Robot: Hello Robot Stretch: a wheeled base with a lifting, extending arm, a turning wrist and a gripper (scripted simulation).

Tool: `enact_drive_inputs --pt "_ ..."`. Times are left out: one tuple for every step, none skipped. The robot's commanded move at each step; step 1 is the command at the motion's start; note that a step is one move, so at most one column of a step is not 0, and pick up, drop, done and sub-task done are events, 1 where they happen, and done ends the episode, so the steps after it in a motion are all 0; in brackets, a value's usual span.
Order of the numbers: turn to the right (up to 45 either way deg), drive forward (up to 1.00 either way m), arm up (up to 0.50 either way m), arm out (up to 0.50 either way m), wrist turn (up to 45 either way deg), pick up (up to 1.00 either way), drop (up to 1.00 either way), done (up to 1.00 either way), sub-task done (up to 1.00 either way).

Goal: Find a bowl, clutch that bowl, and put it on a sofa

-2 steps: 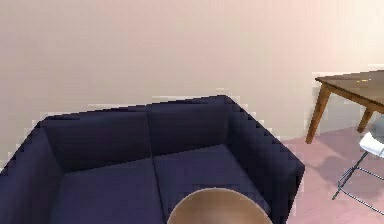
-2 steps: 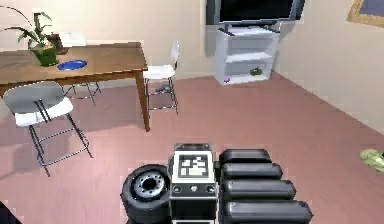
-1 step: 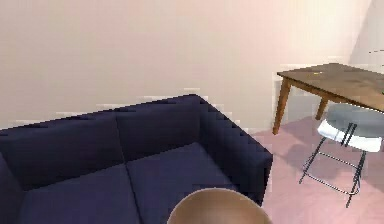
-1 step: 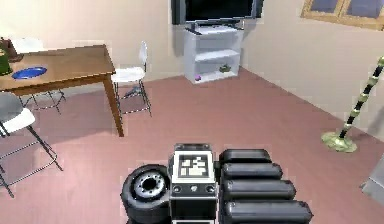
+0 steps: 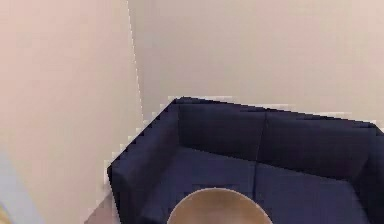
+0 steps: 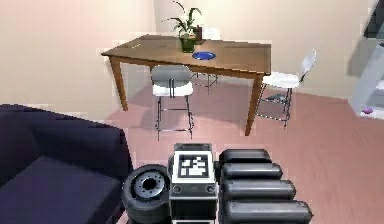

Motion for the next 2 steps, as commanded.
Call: enact_drive_inputs --pt "-45.0 0.0 0.0 0.0 0.0 0.0 0.0 0.0 0.0" --pt "-39.0 0.0 0.0 0.0 0.0 0.0 0.0 0.0 0.0"
